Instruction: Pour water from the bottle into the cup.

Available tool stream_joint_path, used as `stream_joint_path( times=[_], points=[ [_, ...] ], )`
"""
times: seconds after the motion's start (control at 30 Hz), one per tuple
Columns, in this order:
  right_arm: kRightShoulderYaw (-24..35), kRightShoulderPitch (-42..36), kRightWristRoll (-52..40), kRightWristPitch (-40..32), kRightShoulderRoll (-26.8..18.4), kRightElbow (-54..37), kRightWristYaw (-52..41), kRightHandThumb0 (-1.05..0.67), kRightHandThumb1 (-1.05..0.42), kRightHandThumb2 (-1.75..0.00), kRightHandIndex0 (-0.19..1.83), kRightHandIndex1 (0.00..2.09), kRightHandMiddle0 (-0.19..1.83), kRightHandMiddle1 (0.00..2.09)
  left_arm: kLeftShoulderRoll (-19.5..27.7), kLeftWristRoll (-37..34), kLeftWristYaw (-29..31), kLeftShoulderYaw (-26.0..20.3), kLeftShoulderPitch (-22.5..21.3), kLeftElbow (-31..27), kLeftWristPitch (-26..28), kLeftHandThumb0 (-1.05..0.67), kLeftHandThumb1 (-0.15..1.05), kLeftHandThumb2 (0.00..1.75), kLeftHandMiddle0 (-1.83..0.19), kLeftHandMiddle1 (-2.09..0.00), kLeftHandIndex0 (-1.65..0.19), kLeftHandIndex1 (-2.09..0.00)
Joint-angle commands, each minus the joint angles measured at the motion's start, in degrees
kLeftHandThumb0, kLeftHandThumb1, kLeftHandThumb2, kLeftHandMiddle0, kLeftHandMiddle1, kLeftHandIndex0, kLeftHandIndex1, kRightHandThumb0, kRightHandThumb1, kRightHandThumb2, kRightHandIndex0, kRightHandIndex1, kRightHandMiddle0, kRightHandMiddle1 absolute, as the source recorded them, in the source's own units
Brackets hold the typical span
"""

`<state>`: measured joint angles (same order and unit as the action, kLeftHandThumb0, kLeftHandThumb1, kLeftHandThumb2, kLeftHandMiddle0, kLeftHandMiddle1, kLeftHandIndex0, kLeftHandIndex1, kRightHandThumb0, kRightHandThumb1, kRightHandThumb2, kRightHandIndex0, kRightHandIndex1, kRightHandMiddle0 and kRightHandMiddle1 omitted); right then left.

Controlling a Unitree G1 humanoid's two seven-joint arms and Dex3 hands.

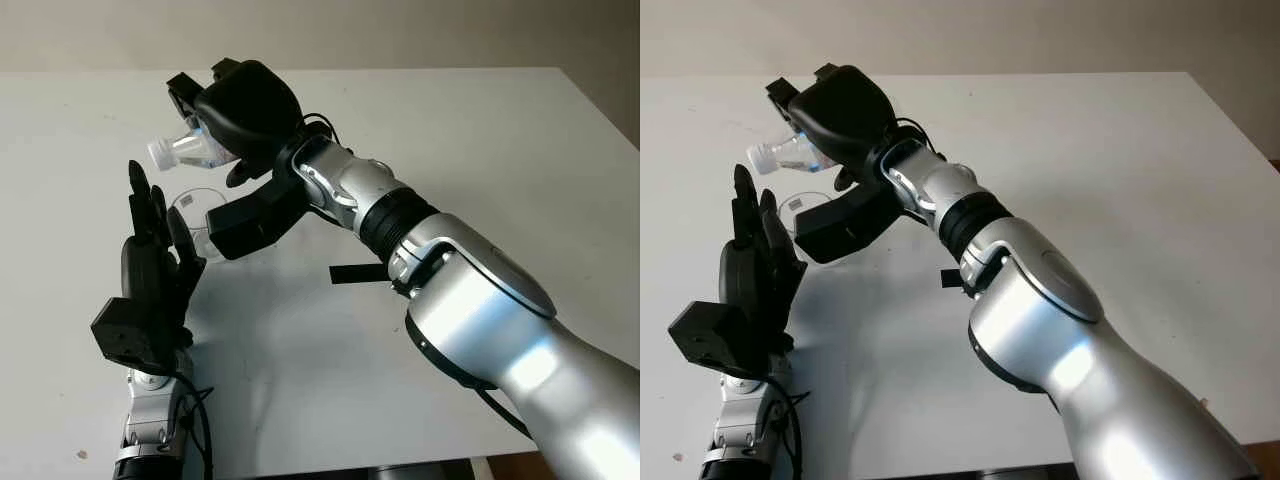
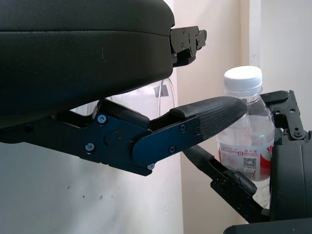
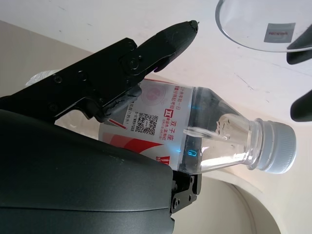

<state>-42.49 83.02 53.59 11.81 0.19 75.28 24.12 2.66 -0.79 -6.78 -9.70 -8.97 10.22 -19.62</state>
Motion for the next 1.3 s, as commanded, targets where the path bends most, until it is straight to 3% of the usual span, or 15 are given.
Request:
stream_joint_path(
  times=[0.0, 0.33, 0.47, 1.0, 1.17, 1.27],
  points=[
    [0.25, 1.43, -0.33, 0.76, -1.27, 0.14, 0.37, -0.35, -0.99, -0.05, 0.57, 2.09, 0.19, 1.69, -0.84, -0.11, -0.11, 0.22, 1.61, 1.37, -0.71, -0.80, 1.05, 0.78, 0.19, -0.25, 0.13, 0.00],
    [-1.99, 1.85, 1.96, 0.06, -4.95, 0.78, -0.40, -0.36, -1.01, -0.06, 0.63, 2.09, 0.17, 1.72, -0.71, -0.33, 0.16, 0.25, 1.37, 1.61, -0.57, -0.80, 1.05, 0.76, 0.19, -0.26, 0.12, 0.00],
    [-2.29, 1.73, 2.14, 0.11, -5.52, 0.75, -0.12, -0.34, -1.01, -0.05, 0.65, 2.09, 0.12, 1.89, -0.59, -0.47, 0.58, 0.34, 1.33, 1.60, -0.54, -0.80, 1.05, 0.76, 0.19, -0.24, 0.13, 0.00],
    [-4.08, 0.79, 3.36, 2.08, -6.25, 0.61, 2.65, -0.41, -0.99, -0.06, 0.78, 2.09, 0.24, 1.57, -0.89, 0.36, -0.26, 0.40, 1.17, 2.40, -1.60, -0.77, 1.05, 0.77, 0.19, -0.25, 0.13, 0.00],
    [-4.54, 0.68, 3.55, 2.53, -6.12, 0.66, 2.66, -0.39, -1.02, -0.06, 0.78, 2.09, 0.16, 1.87, -0.67, 0.75, -0.54, 0.43, 1.15, 2.55, -1.37, -0.79, 1.05, 0.76, 0.19, -0.26, 0.12, 0.00],
    [-4.63, 0.46, 3.67, 3.03, -6.14, 0.56, 3.07, -0.36, -1.02, -0.05, 0.74, 2.09, 0.12, 1.91, -0.64, 0.51, -0.30, 0.46, 1.30, 2.56, -1.20, -0.76, 1.05, 0.77, 0.19, -0.25, 0.12, 0.00]
  ],
)
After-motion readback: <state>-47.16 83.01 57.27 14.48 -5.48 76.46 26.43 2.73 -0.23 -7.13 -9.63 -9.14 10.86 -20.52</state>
